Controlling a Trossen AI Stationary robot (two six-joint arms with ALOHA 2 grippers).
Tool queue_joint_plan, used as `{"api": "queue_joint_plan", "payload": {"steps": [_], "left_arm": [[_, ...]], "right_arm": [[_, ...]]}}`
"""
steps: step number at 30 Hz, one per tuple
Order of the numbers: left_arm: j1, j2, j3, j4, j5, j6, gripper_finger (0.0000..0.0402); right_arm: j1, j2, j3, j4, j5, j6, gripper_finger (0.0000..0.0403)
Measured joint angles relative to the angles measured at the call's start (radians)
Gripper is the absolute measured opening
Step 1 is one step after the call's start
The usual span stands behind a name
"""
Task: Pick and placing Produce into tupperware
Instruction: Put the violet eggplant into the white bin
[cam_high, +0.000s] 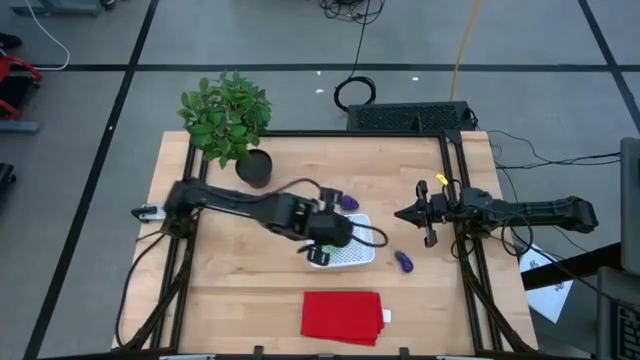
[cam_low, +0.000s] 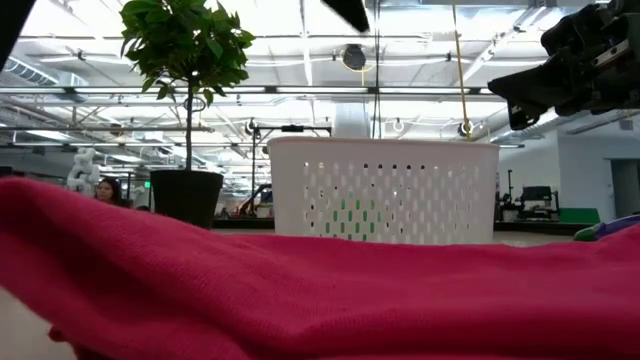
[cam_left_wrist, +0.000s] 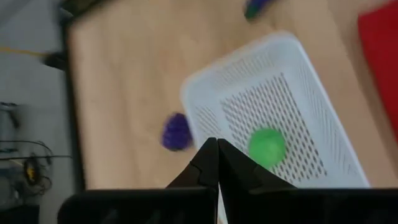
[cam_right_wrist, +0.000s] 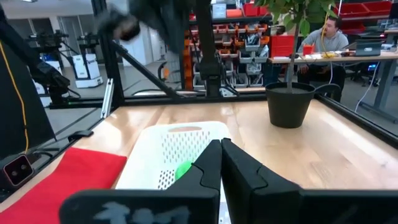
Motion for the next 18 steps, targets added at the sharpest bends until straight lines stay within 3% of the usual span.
{"api": "queue_joint_plan", "payload": {"steps": [6,10,18], "left_arm": [[-0.012,-0.185,-0.130,0.165,-0.026,0.015,0.0000],[-0.002,-0.345,-0.339,0.373,-0.020,0.046,0.0000],[0.034,-0.627,-0.788,0.791,0.142,0.039,0.0000]], "right_arm": [[0.000,0.005,0.000,-0.003,-0.001,0.000,0.0000],[0.000,0.006,0.000,-0.002,-0.003,0.000,0.0000],[0.000,0.006,0.000,-0.002,-0.003,0.000,0.0000]]}}
